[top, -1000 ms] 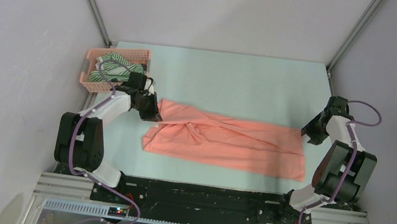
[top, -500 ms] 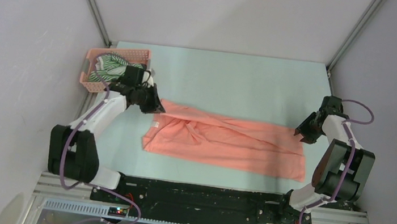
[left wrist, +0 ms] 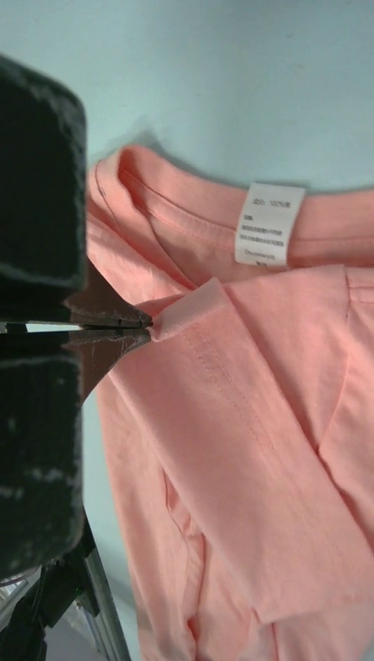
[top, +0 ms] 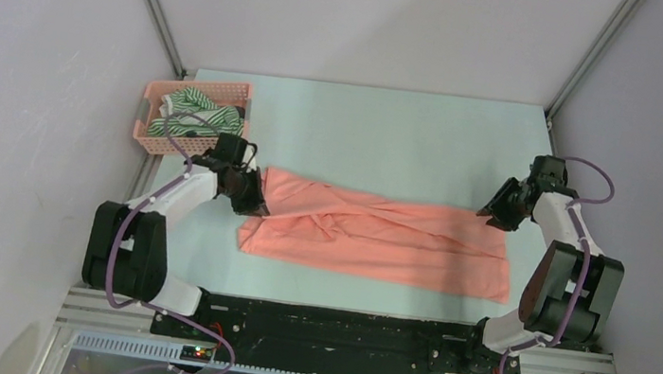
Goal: Fold and stack the mixed laundry pile
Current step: Fold the T-shirt at the center of the board.
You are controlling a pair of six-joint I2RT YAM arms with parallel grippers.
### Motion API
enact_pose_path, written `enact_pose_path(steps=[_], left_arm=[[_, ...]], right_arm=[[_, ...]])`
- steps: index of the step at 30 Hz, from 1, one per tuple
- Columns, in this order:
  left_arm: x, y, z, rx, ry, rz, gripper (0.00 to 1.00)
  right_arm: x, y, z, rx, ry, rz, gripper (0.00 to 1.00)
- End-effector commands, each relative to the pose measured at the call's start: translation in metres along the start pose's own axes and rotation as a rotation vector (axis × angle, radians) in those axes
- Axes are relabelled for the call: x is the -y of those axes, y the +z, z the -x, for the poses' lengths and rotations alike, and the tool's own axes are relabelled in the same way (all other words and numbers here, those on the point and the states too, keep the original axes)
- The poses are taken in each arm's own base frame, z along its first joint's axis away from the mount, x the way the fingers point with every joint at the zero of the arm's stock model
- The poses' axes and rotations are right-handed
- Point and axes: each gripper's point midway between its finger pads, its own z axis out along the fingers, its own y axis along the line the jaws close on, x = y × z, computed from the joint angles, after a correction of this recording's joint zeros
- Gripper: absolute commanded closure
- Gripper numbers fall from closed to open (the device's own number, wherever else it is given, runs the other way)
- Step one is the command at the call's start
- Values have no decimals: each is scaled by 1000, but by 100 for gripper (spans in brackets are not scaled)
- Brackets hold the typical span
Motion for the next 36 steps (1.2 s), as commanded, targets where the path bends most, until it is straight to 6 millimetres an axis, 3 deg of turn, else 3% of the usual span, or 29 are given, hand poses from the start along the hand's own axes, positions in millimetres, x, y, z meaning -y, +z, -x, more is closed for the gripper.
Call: enact_pose_path(steps=[1, 6, 9, 13, 19, 25, 27, 36], left_arm=[[-11, 1, 0, 32, -23, 69, 100], [-15, 6, -4, 27, -18, 102, 100], [-15, 10, -6, 21, -11, 108, 100], [-19, 21, -14, -11, -22, 130, 100], [-24, 26, -25, -21, -59, 141, 100], [21, -16, -11, 132, -43, 7, 100], [23, -22, -12, 150, -53, 1, 100], [-29, 10, -38, 75, -85, 205, 100]], right_arm=[[-18, -5, 2, 22, -25, 77, 61], [-34, -2, -7, 6, -89, 104, 61], [-68, -1, -18, 11, -199, 182, 61], [-129, 5, -61, -39, -340, 302, 63], [-177, 17, -100, -60, -459, 376, 64], [-181, 28, -109, -89, -465, 361, 64], [-182, 27, -107, -81, -463, 362, 64], [-178, 24, -106, -78, -483, 352, 64]])
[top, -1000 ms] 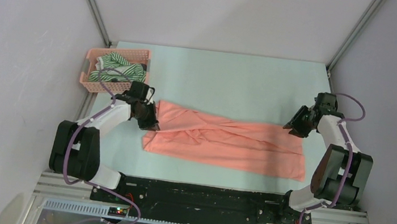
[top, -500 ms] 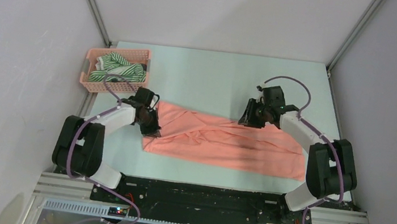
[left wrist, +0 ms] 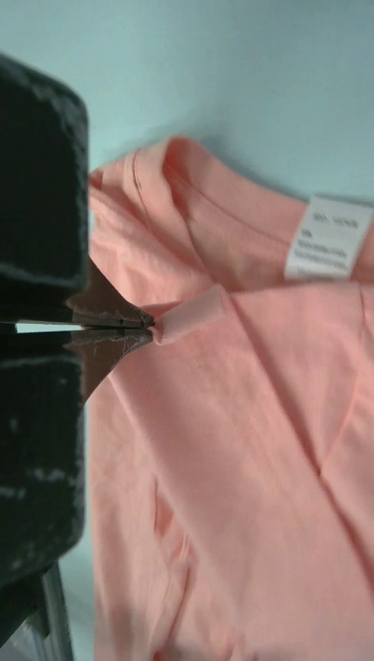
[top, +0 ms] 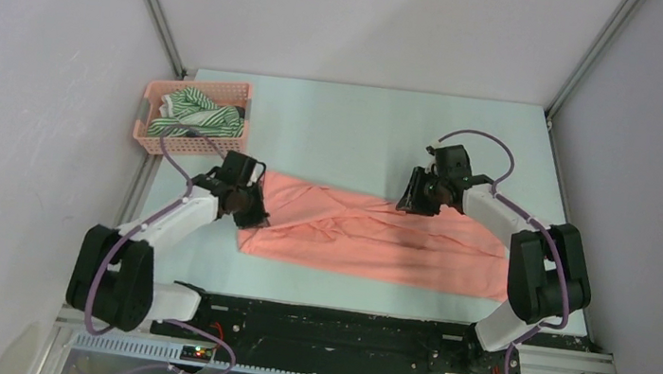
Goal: Fold and stack the mixed laundry pile
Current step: Fold the T-shirt at the center of the board.
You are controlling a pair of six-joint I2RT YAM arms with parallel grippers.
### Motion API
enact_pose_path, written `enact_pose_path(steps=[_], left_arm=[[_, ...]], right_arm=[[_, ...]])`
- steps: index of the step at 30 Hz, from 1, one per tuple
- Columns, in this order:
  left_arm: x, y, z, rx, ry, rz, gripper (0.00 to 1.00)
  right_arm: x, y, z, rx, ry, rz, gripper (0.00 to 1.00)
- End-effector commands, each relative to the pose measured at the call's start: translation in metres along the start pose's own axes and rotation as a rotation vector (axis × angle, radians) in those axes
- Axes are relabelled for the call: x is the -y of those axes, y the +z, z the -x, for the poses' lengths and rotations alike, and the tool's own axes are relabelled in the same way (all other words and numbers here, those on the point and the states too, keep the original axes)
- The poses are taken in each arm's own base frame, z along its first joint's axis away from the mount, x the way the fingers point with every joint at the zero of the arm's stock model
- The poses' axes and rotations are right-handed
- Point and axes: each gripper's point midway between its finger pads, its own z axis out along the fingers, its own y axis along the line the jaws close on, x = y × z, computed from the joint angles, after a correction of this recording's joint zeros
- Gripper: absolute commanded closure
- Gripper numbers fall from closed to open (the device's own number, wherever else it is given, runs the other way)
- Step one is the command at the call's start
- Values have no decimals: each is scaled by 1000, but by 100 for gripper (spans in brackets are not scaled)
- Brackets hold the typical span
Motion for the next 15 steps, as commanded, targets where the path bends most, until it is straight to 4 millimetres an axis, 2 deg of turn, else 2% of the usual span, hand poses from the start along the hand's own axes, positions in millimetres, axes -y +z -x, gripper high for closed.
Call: enact_pose_path(steps=[1, 4, 10, 12, 15], left_arm=[[-33, 17, -14, -27, -21, 149, 100], [-41, 22, -18, -40, -26, 179, 100], [-40, 25, -27, -46, -36, 170, 100], [-40, 24, -27, -42, -35, 174, 95], [-42, 16, -18, 9, -37, 190, 77]], right_arm=[[-8, -8, 20, 63, -32, 16, 64], [-8, -9, 20, 63, -43, 19, 64], [-9, -8, 20, 60, -48, 29, 64], [-11, -8, 19, 56, -50, 39, 64], [-15, -9, 18, 48, -58, 42, 64]])
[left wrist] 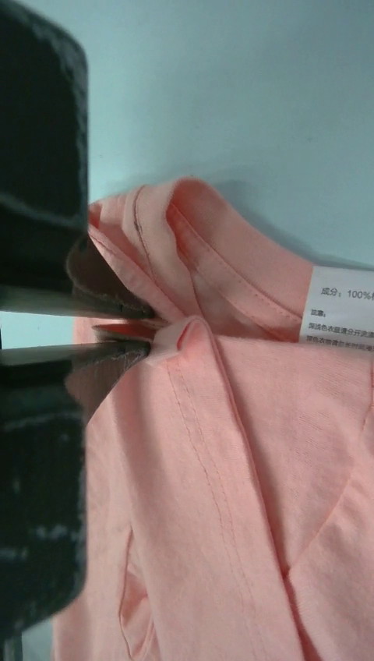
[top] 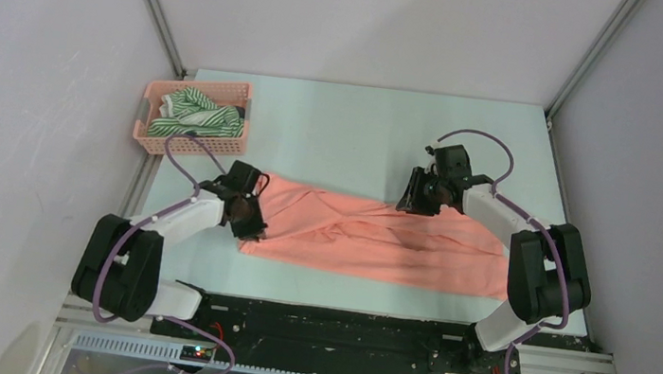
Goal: Fold and stack the mixed laundry pile
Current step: Fold the T-shirt at the center of the board.
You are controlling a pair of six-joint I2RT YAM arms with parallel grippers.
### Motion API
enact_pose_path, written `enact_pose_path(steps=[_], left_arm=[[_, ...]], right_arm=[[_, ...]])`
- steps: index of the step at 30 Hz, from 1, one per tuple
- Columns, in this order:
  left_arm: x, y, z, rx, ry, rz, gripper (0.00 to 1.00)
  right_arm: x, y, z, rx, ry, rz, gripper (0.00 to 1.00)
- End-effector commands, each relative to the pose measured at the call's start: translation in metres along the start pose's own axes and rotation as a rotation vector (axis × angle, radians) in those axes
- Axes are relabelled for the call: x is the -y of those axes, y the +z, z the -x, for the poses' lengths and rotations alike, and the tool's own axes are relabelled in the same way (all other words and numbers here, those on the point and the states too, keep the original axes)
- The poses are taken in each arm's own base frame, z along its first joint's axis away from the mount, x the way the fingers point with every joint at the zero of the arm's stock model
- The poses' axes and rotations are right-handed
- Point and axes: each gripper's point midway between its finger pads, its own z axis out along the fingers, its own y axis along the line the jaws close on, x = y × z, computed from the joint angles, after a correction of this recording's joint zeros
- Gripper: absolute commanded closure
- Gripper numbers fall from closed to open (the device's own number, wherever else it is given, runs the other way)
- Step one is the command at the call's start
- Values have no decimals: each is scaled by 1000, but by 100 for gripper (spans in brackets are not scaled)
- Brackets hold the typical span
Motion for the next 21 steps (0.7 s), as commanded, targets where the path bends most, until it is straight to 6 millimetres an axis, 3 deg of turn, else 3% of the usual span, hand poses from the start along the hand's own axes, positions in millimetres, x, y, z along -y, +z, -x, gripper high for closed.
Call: enact_pose_path(steps=[1, 3, 5, 8, 11, 13, 14, 15, 16, 17, 19, 21], left_arm=[[-2, -14, 15, 96, -19, 22, 74], [0, -27, 29, 162, -22, 21, 61], [2, -42, 48, 243, -21, 29, 56], [10, -60, 79, 321, -46, 12, 52], [24, -64, 104, 335, -16, -4, 53], [38, -51, 117, 303, 26, -15, 56], [49, -54, 129, 318, 44, -37, 56], [53, -41, 130, 284, 52, -41, 57], [62, -43, 142, 296, 57, -59, 58], [64, -28, 142, 256, 58, -52, 60], [74, -17, 157, 237, 51, -62, 63], [69, 2, 162, 209, 37, -30, 66]], right_arm=[[-16, -10, 17, 46, -39, 35, 64], [-22, -10, 16, 45, -47, 47, 64], [-30, -9, 14, 42, -56, 70, 64], [-47, 0, 10, 16, -64, 105, 64], [-84, 9, 2, -7, -72, 215, 66], [-106, 15, -4, -23, -85, 267, 67], [-111, 22, -8, -42, -86, 280, 67], [-123, 26, -8, -44, -91, 303, 67], [-127, 34, -10, -61, -90, 317, 67], [-131, 43, -14, -82, -83, 322, 67], [-135, 59, -22, -121, -77, 328, 68], [-130, 74, -33, -156, -76, 300, 69]])
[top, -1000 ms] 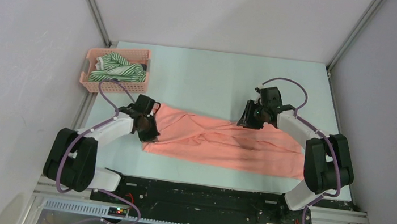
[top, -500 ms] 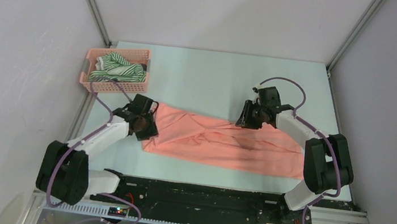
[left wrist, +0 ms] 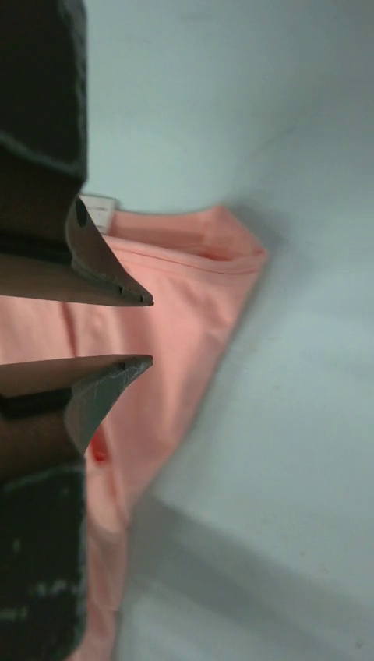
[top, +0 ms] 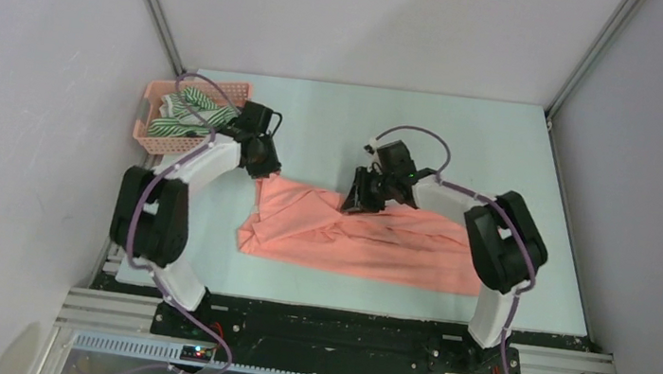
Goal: Fold and stack the mixed laundry pile
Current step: Fold the T-shirt at the center of the board.
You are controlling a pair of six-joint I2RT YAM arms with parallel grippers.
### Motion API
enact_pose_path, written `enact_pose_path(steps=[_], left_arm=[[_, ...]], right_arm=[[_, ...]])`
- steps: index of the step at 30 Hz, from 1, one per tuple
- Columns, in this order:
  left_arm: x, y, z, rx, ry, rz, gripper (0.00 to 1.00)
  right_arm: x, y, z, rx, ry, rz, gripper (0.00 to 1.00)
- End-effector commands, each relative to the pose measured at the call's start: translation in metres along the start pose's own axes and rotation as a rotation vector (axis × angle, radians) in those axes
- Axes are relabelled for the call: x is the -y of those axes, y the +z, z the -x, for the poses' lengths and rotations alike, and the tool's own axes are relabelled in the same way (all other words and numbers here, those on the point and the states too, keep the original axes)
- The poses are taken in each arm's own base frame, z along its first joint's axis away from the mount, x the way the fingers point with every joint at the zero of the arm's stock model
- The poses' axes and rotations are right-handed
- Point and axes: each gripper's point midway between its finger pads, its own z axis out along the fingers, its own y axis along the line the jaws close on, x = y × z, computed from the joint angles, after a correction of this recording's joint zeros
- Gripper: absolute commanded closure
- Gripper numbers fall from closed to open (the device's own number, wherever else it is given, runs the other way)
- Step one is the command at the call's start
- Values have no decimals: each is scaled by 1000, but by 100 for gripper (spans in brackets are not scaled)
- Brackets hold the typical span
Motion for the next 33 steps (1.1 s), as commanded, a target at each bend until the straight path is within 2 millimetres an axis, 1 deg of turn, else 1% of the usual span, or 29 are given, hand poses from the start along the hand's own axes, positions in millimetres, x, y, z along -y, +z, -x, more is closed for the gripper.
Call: enact_pose_path(steps=[1, 2, 3, 4, 6, 7, 9, 10, 11, 12, 13, 14, 15, 17, 19, 20, 21, 23, 24, 25, 26, 27, 28, 29, 30, 31, 32, 33], left_arm=[[-2, 32, 16, -28, 1, 20, 69], [-15, 43, 15, -45, -21, 66, 70], [-22, 48, 13, -56, -36, 86, 71], [-32, 56, 11, -76, -63, 112, 72], [-40, 62, 10, -92, -84, 125, 73], [-40, 63, 11, -94, -87, 123, 73], [-35, 65, 16, -95, -83, 101, 73], [-31, 65, 20, -88, -75, 88, 73], [-29, 65, 22, -88, -72, 81, 72], [-27, 64, 25, -83, -65, 76, 72], [-27, 65, 24, -86, -62, 76, 70], [-27, 66, 25, -87, -60, 75, 69], [-27, 68, 22, -98, -59, 70, 68], [-27, 70, 19, -107, -61, 71, 66], [-29, 73, 15, -120, -63, 78, 64], [-30, 74, 14, -123, -64, 80, 62], [-31, 76, 11, -132, -66, 85, 62], [-33, 79, 7, -144, -81, 94, 67], [-34, 80, 5, -150, -88, 98, 73], [-34, 81, 3, -153, -101, 102, 76], [-34, 82, 3, -155, -106, 104, 85], [-33, 82, 5, -151, -113, 104, 89], [-33, 83, 8, -143, -115, 107, 97], [-30, 83, 15, -128, -117, 103, 98], [-29, 85, 19, -119, -119, 104, 100], [-22, 84, 31, -93, -120, 88, 100], [-20, 87, 34, -90, -121, 88, 100], [-12, 86, 49, -62, -122, 68, 100]], right_arm=[[0, 27, -3, -33, 30, -2, 69], [9, 33, -10, -55, 39, -31, 69], [17, 35, -17, -69, 45, -64, 70], [22, 38, -21, -79, 43, -77, 70], [27, 38, -27, -84, 35, -108, 70], [30, 37, -28, -85, 25, -125, 70], [25, 32, -23, -63, 9, -123, 69], [18, 25, -17, -41, -2, -112, 68], [16, 21, -13, -27, -7, -109, 68], [8, 13, -5, 3, -18, -98, 67], [5, 8, 0, 18, -19, -94, 66], [-3, -2, 7, 47, -30, -79, 66], [-4, -7, 11, 60, -29, -77, 65], [-16, -26, 22, 110, -48, -57, 64], [-19, -37, 29, 134, -52, -53, 64], [-18, -40, 30, 139, -49, -56, 63], [-19, -44, 32, 148, -53, -54, 63], [-17, -50, 34, 151, -49, -62, 63], [-13, -51, 34, 149, -45, -71, 63], [-12, -54, 35, 154, -46, -74, 63], [-9, -56, 36, 155, -44, -84, 63], [-9, -58, 37, 159, -45, -88, 63], [-6, -60, 37, 163, -44, -102, 63], [-6, -63, 39, 171, -46, -107, 63], [-1, -65, 41, 181, -42, -129, 63], [2, -69, 44, 200, -41, -149, 63], [6, -74, 47, 211, -32, -164, 64], [12, -78, 50, 224, -21, -186, 64]])
